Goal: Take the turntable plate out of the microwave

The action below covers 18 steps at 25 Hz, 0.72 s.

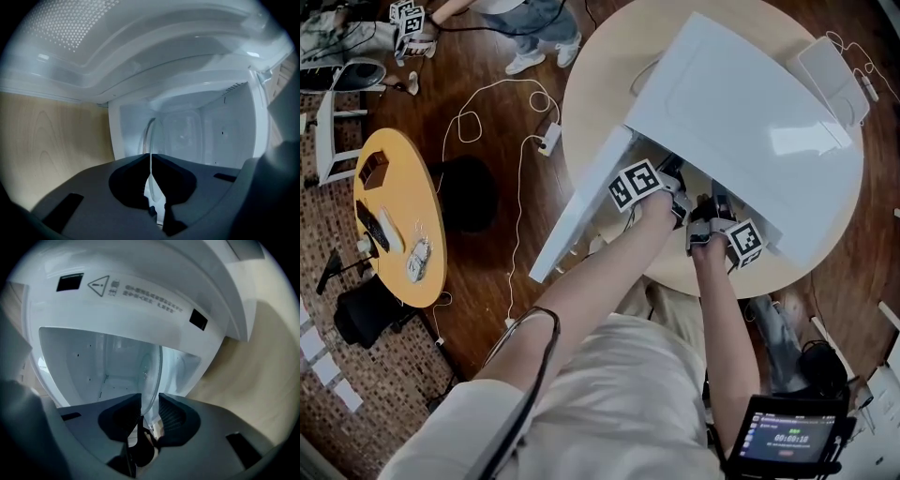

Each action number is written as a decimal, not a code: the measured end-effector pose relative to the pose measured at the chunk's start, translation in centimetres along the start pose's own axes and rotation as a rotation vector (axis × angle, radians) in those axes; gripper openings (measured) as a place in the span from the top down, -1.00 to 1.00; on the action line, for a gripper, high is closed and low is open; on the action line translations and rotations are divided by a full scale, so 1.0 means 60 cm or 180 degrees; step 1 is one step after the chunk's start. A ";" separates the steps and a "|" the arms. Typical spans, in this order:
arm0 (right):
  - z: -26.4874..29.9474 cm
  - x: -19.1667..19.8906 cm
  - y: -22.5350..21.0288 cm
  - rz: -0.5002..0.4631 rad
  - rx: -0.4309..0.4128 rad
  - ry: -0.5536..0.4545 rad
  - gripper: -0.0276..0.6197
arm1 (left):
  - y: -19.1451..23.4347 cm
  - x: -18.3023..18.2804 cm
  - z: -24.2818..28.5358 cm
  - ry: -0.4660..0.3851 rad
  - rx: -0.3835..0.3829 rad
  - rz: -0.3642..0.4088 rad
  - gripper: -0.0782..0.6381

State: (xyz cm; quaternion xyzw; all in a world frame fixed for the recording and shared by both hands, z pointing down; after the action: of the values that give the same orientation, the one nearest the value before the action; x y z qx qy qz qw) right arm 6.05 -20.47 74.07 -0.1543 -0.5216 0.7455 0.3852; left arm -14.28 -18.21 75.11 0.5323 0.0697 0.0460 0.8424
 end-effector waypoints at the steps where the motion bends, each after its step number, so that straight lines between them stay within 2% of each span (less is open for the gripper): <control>1: 0.007 0.004 -0.009 0.0069 -0.0012 -0.0010 0.61 | 0.007 -0.002 0.001 0.0001 -0.0007 0.0002 0.72; 5: 0.026 0.012 -0.041 0.0374 -0.0069 -0.0069 0.61 | 0.026 -0.005 0.006 0.0003 -0.0026 0.0003 0.72; 9: 0.034 0.013 -0.037 0.0661 -0.0070 -0.0143 0.61 | 0.019 -0.002 0.004 0.0011 -0.0008 -0.0040 0.72; 18: 0.046 0.003 -0.028 0.0818 -0.0131 -0.0307 0.61 | 0.003 0.001 0.004 0.0044 0.0006 -0.0090 0.72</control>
State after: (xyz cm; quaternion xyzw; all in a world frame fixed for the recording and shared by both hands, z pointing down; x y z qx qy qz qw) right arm 4.86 -21.90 76.75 -0.1917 -0.5307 0.7843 0.2578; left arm -14.17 -18.32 75.34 0.5318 0.0831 0.0377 0.8420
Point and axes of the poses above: the fingertips, and each gripper's own axes: z forward along the fingers, y to its left, x out of its underside, the point moved 9 cm from there along -z, backward along the fingers, and after that the axes turned 5 degrees about -z, right-handed, at the moved point
